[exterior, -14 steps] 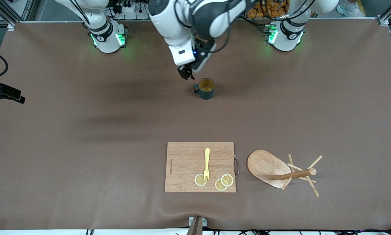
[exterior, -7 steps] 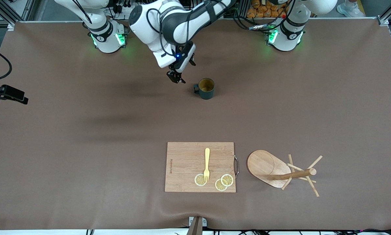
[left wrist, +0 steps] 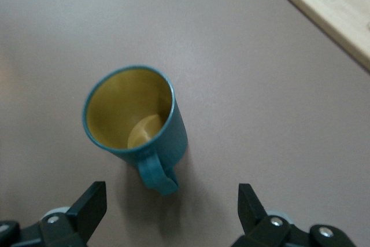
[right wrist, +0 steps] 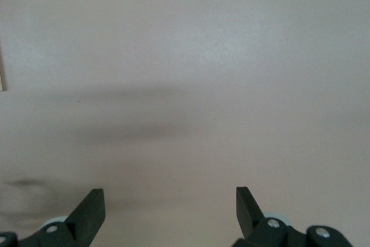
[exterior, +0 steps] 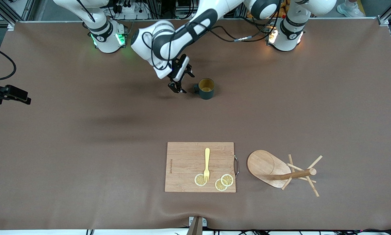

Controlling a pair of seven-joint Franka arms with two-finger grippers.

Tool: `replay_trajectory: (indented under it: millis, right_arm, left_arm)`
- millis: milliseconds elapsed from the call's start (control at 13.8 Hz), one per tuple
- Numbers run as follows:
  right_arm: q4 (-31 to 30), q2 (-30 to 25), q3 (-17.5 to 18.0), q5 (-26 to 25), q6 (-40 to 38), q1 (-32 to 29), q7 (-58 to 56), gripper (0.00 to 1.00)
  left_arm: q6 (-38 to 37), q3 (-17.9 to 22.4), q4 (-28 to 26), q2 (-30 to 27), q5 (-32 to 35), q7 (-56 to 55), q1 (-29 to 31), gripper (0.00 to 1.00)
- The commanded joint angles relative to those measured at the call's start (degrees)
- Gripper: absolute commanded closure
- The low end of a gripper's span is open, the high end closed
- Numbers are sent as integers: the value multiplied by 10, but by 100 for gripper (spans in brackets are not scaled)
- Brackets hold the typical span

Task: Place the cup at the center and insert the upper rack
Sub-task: 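Lower the left gripper and grasp the mug's handle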

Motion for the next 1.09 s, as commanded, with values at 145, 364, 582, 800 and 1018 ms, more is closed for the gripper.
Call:
replay_trajectory:
  millis: [145, 364, 582, 800, 1018]
  right_arm:
    - [0, 1, -9, 8, 0, 20, 10, 0]
    - [0, 2, -9, 11, 0, 15, 11, 0]
    - [0, 2, -9, 12, -1, 12, 9, 0]
    - [1, 2, -8, 16, -3, 15, 11, 0]
    - [-2, 2, -9, 36, -8, 11, 10, 0]
  left_arm:
    - [-12, 5, 39, 36, 10, -23, -4, 0]
    - [-16, 5, 38, 44, 7, -35, -1, 0]
    - [-23, 4, 37, 47, -3, -51, 2, 0]
    - [-38, 5, 36, 50, -30, -64, 17, 0]
    - [-41, 6, 35, 52, -41, -66, 23, 0]
